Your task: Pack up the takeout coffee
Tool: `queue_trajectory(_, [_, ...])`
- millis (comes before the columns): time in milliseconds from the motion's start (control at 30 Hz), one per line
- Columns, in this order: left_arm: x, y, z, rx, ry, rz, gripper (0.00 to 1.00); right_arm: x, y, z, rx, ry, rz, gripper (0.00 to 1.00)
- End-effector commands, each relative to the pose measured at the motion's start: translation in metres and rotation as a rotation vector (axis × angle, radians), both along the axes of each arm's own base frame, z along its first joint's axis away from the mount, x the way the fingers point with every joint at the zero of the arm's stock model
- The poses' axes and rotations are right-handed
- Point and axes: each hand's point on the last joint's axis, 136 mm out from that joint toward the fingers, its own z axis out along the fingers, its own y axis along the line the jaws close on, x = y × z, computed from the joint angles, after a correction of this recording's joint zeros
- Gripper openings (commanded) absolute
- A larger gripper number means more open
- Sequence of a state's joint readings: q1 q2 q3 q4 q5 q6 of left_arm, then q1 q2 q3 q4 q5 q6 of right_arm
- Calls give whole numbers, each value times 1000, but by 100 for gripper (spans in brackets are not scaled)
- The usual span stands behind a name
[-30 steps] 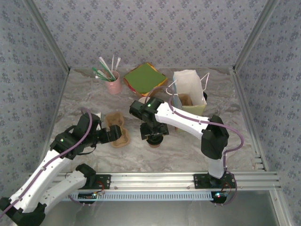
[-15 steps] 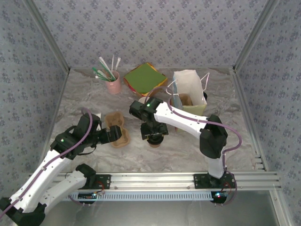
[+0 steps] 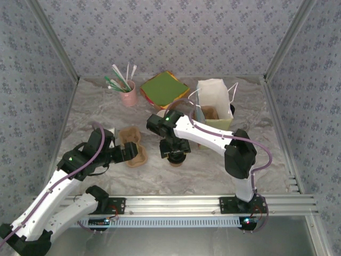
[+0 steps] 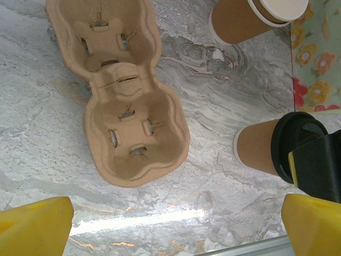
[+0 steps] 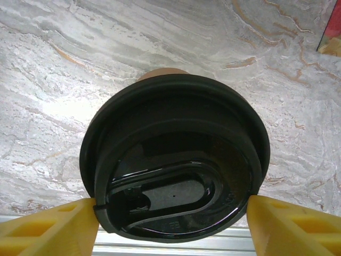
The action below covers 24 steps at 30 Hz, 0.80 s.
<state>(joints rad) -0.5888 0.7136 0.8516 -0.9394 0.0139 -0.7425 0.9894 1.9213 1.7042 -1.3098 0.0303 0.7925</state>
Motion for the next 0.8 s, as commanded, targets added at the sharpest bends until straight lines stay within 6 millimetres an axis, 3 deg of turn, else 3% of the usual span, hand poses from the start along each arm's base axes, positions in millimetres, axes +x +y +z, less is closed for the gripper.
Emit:
queue_trajectory(0, [0,-1,1,-14,-9,-7,100,2,-5,3,-36,-6,12,77])
queue_trajectory(767, [-2,-1,1,-21,-7,-4,100,4,-8,0,-12,-15,42,79])
